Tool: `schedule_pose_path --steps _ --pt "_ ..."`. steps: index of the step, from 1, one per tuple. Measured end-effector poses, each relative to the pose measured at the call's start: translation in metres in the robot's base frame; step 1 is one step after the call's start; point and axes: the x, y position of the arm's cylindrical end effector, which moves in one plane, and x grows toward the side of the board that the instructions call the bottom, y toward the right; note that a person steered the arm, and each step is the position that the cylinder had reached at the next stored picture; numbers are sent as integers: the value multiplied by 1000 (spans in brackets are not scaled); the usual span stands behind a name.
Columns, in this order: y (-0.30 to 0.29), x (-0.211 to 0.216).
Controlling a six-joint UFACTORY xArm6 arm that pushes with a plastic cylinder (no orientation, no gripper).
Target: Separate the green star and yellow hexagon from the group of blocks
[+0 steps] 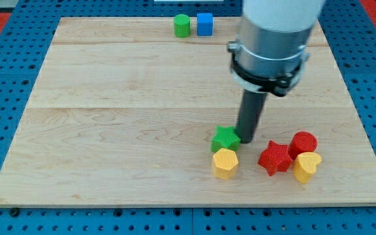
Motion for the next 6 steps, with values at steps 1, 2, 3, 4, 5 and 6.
schedule_pose_path --steps 1,2,3,4,5,6 --pt "3 5" --pt "19 35" --pt "-21 39" --pt "-55 9" --pt "-83 -20" --pt "-95 -54"
